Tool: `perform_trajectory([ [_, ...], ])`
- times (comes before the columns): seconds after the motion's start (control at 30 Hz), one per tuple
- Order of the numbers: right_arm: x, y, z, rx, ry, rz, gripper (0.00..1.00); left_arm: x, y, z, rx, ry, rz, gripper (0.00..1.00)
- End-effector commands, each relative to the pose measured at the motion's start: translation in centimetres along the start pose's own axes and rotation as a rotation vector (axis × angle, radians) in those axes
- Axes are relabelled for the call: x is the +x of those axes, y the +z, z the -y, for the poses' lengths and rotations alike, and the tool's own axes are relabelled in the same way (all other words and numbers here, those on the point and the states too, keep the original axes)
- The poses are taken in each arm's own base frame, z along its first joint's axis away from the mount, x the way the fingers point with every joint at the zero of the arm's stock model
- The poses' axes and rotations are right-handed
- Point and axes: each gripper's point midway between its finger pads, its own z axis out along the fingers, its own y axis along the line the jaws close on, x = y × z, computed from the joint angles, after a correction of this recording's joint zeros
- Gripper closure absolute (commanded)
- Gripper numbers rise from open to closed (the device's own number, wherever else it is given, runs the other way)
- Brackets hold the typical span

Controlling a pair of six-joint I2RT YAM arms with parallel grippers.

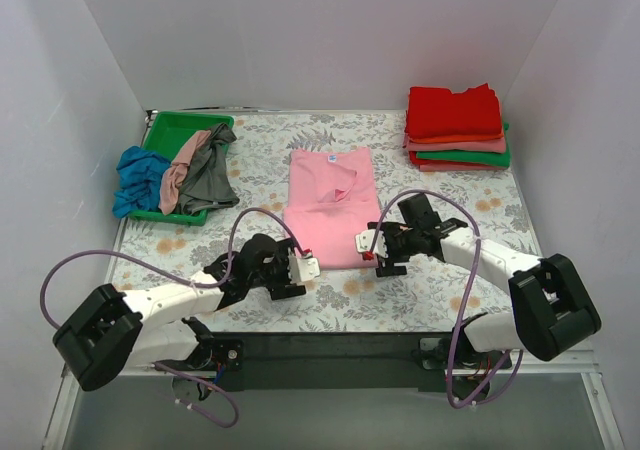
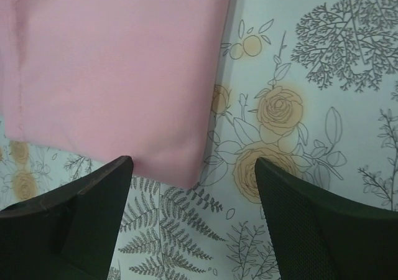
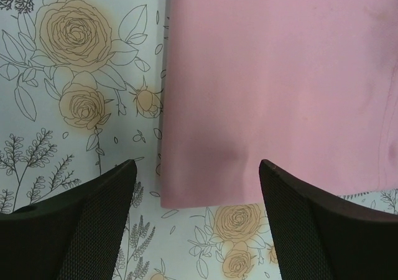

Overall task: Fold and stack the t-shirts
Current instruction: Fold the tshirt

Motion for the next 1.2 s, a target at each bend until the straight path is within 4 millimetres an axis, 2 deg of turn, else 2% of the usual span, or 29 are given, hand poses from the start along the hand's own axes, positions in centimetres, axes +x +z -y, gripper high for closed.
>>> perform_trajectory([
  [0.0,0.3,0.8,0.3,0.031,-0.016,-0.005,0.15,-2.2,0.3,-3.8,-0.168,0.059,0.068,0.21],
  [0.2,1.0,1.5,-0.2,0.037,-0.016,-0.010,0.16,-2.2,1.3,-4.2,-0.162,0.101,0.061,0.22],
  [0.27,1.1,1.8,0.0,0.047,-0.012,-0.015,0.18,-1.5,1.8,-3.9,-0.138,0.115,0.028,0.25],
  [0.33,1.3,2.0,0.3,0.060,-0.010,-0.026,0.20,-1.1,2.1,-3.9,-0.130,0.115,0.009,0.32],
  [0.57,2.4,2.4,0.4,0.078,-0.004,-0.070,0.32,-0.3,2.7,-4.1,-0.145,0.118,-0.003,0.37],
  [0.63,2.6,2.4,0.1,0.070,0.008,-0.072,0.40,0.6,3.1,-3.8,-0.121,0.110,-0.032,0.42],
  [0.67,2.6,2.5,-0.1,0.063,0.012,-0.071,0.46,0.4,3.3,-4.0,-0.122,0.110,-0.028,0.44],
  [0.73,2.5,2.5,-0.4,0.046,0.014,-0.069,0.53,0.9,3.8,-3.8,-0.108,0.099,-0.042,0.47],
  [0.83,2.7,2.7,-1.3,0.005,0.027,-0.070,0.66,0.9,4.1,-3.9,-0.102,0.088,-0.040,0.62],
  [0.9,2.6,2.9,-1.5,-0.018,0.038,-0.070,0.76,0.8,4.2,-3.6,-0.086,0.073,-0.035,0.81],
  [0.93,2.8,2.9,-1.9,-0.037,0.048,-0.077,0.79,0.7,4.2,-3.4,-0.075,0.068,-0.031,0.84],
  [1.0,2.9,2.9,-2.2,-0.058,0.058,-0.085,0.92,0.5,3.9,-2.7,-0.050,0.057,-0.016,0.89],
  [1.07,2.7,2.9,-2.1,-0.064,0.074,-0.084,0.99,0.2,3.6,-2.5,-0.048,0.050,0.001,0.91],
  [1.17,2.4,2.7,-2.0,-0.059,0.098,-0.077,0.99,0.0,3.4,-1.9,-0.029,0.041,0.027,0.95],
])
